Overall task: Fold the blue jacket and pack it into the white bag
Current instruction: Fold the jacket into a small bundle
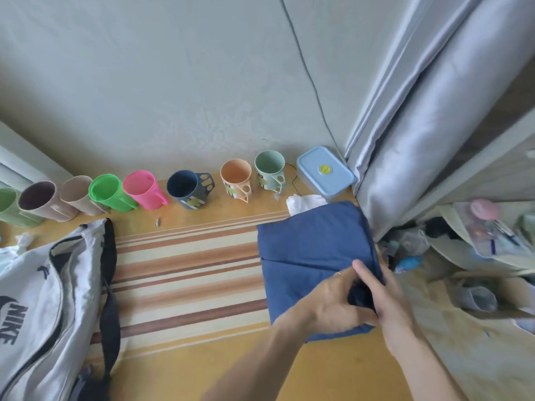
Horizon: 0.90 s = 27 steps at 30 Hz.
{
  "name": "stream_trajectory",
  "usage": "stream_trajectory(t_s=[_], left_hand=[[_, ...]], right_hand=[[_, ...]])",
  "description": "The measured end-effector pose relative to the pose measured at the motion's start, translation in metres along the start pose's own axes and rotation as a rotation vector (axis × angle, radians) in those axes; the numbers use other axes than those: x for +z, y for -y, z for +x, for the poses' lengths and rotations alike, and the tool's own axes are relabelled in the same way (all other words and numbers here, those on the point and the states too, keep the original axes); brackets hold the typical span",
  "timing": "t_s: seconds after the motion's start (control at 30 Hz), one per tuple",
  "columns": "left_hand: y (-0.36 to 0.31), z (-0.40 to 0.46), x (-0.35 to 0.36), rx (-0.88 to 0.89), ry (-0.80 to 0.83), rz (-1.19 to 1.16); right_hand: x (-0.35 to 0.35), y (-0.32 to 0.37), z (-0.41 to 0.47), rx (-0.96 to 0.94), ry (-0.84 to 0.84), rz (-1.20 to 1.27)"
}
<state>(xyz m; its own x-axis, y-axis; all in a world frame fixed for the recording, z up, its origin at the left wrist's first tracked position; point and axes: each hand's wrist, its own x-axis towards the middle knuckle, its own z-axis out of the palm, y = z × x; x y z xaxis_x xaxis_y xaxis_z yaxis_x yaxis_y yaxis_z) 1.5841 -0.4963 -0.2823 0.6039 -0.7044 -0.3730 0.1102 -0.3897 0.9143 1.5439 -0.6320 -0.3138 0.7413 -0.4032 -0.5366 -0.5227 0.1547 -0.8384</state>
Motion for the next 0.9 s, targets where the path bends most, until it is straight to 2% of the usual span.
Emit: stream_trajectory(t_s=[0.07, 0.13, 0.2, 0.23, 0.3, 0.33, 0.4, 0.43, 0.5, 0.53, 0.6, 0.63, 0.7, 0.77, 0.83, 0.9], left_hand=[[0.023, 0.006, 0.015, 0.002, -0.080, 0.090], [0.060, 0.003, 0.021, -0.001, -0.347, 0.274], [0.098, 0.002, 0.017, -0.043, -0.619, 0.547], [0.115, 0.005, 0.012, -0.072, -0.686, 0.666], [0.138, 0.009, -0.001, -0.139, -0.628, 0.835], [0.147, 0.011, -0.007, -0.176, -0.536, 0.882], [0.163, 0.012, -0.015, -0.210, -0.366, 0.949], [0.169, 0.011, -0.017, -0.204, -0.332, 0.964], [0.173, 0.008, -0.017, -0.192, -0.342, 0.878], [0.172, 0.005, -0.013, -0.164, -0.427, 0.757], [0.166, 0.003, -0.003, -0.170, -0.706, 0.429], [0.162, 0.003, 0.002, -0.238, -0.829, 0.263], [0.155, 0.007, 0.005, -0.457, -0.947, -0.027], [0.152, 0.010, 0.001, -0.582, -0.960, -0.158], [0.150, 0.008, -0.004, -0.603, -0.888, -0.162], [0.148, -0.001, -0.007, -0.603, -0.793, -0.128]], right_hand=[[-0.020, -0.017, 0.026, 0.030, -0.125, -0.141], [-0.030, -0.035, 0.043, -0.020, -0.225, -0.422], [-0.030, -0.052, 0.051, -0.286, -0.282, -0.750], [-0.025, -0.059, 0.052, -0.477, -0.266, -0.846], [-0.011, -0.071, 0.053, -0.716, -0.141, -1.016], [-0.006, -0.080, 0.054, -0.743, -0.049, -1.105], [-0.006, -0.103, 0.063, -0.676, 0.112, -1.291], [-0.009, -0.114, 0.068, -0.625, 0.165, -1.354], [-0.019, -0.128, 0.075, -0.540, 0.244, -1.414], [-0.023, -0.127, 0.076, -0.524, 0.260, -1.409], [-0.026, -0.117, 0.067, -0.558, 0.247, -1.338], [-0.025, -0.112, 0.060, -0.605, 0.233, -1.289], [-0.023, -0.106, 0.042, -0.723, 0.283, -1.229], [-0.022, -0.111, 0.027, -0.798, 0.422, -1.284], [-0.026, -0.123, 0.025, -0.743, 0.515, -1.418], [-0.033, -0.135, 0.028, -0.694, 0.539, -1.508]])
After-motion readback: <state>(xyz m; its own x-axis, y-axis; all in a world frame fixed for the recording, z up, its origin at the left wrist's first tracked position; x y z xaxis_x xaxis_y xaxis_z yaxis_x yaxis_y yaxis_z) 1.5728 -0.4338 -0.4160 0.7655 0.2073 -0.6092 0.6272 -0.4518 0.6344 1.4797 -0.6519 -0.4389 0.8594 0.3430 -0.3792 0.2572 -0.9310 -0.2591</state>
